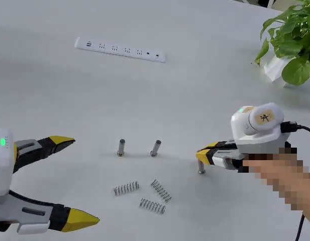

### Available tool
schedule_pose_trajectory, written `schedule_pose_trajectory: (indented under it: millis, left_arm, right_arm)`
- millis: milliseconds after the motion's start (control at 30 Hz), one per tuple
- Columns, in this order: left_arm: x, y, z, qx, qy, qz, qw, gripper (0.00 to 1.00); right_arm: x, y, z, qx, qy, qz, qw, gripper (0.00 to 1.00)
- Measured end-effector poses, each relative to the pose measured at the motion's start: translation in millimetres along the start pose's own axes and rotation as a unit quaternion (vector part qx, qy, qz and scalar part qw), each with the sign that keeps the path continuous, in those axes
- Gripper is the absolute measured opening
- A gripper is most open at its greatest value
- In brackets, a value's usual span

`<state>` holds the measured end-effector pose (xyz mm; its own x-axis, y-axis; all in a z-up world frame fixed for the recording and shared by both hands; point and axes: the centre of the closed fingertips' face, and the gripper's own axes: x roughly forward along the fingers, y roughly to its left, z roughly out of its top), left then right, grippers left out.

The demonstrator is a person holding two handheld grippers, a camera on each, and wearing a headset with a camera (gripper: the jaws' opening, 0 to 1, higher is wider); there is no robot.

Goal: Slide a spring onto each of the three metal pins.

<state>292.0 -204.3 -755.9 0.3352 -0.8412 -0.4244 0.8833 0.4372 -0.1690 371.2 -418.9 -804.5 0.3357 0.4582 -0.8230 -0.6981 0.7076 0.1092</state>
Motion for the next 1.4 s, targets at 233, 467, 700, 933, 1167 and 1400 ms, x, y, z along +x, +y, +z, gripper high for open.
schedule_pose_trajectory:
  millis: [233,467,700,933,1167,1400]
  left_arm:
    - [0.3,-0.1,0.1,-0.001,0.000,0.000,1.0000,0.99]
    - [0.3,-0.9,0.1,-0.001,0.000,0.000,1.0000,0.99]
    - [-0.1,-0.6,0.1,-0.003,0.000,0.001,1.0000,0.99]
    - [1.0,-0.6,0.9,-0.003,-0.001,0.001,1.0000,0.99]
    - [1.2,0.2,0.7,-0.004,-0.001,0.001,1.0000,0.99]
    - [1.5,0.3,1.2,-0.004,-0.003,0.001,1.0000,0.99]
  right_arm:
    - [0.0,0.0,3.2,0.000,-0.017,-0.001,0.9999,0.03]
    - [0.1,3.7,12.7,-0.002,-0.042,-0.007,0.9991,0.03]
    - [0.3,9.5,24.5,-0.012,-0.062,-0.007,0.9980,0.03]
    - [3.3,13.0,25.1,-0.023,-0.056,-0.002,0.9982,0.03]
    - [3.9,12.3,27.4,-0.029,-0.054,-0.002,0.9981,0.03]
    - [7.2,9.4,25.9,-0.049,-0.041,-0.005,0.9980,0.03]
